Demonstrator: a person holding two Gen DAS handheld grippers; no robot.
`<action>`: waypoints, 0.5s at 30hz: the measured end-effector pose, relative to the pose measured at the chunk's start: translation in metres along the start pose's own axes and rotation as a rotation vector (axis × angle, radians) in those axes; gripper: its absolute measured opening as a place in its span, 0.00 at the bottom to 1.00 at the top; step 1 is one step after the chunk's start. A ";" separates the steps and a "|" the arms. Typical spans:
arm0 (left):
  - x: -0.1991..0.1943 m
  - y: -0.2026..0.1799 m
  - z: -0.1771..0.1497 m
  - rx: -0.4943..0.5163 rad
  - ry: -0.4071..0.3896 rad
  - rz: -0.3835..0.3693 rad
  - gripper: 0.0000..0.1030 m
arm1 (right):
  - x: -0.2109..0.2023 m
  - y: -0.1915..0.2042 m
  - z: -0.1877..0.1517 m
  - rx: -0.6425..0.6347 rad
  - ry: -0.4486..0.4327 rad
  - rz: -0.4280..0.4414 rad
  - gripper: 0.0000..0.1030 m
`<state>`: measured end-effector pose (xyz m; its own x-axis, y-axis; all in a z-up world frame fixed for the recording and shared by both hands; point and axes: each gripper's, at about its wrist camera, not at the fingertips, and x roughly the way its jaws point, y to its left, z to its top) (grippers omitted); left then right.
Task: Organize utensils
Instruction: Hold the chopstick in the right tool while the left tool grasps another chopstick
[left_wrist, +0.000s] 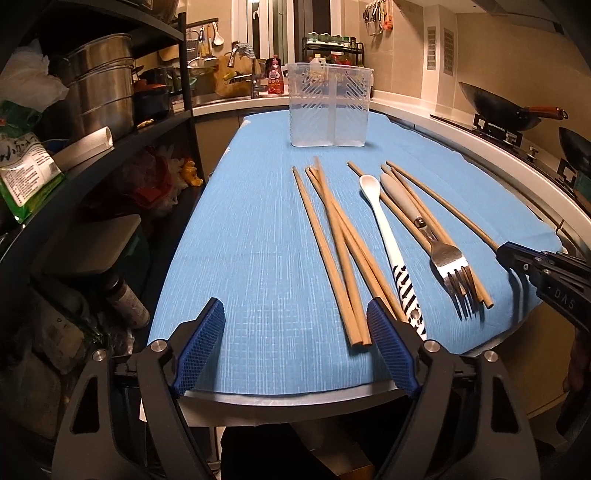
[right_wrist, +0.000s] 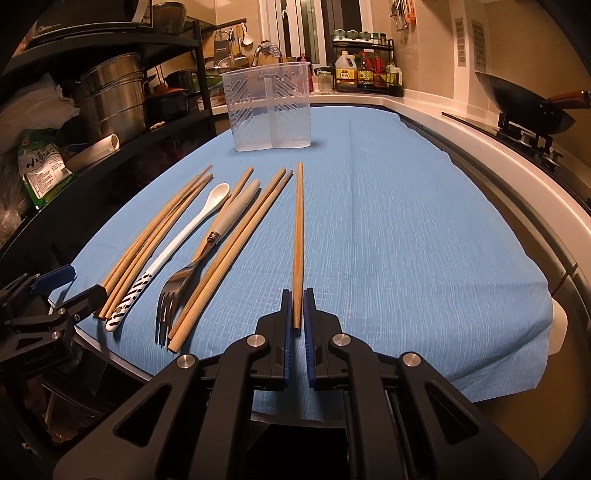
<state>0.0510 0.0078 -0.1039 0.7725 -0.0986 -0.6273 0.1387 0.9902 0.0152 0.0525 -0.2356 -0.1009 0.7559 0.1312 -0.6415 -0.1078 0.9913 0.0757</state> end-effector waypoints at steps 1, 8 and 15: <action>-0.002 0.000 0.001 0.000 -0.011 0.002 0.76 | 0.000 0.000 0.000 -0.002 -0.001 -0.001 0.08; -0.008 0.000 0.001 0.009 -0.049 0.035 0.74 | 0.000 0.000 -0.002 -0.007 -0.010 -0.006 0.08; -0.011 0.003 0.000 -0.008 -0.066 0.051 0.72 | 0.000 -0.001 -0.001 -0.010 -0.013 -0.008 0.08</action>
<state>0.0430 0.0122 -0.0967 0.8179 -0.0536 -0.5728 0.0933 0.9948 0.0400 0.0517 -0.2363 -0.1020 0.7651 0.1232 -0.6320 -0.1080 0.9922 0.0627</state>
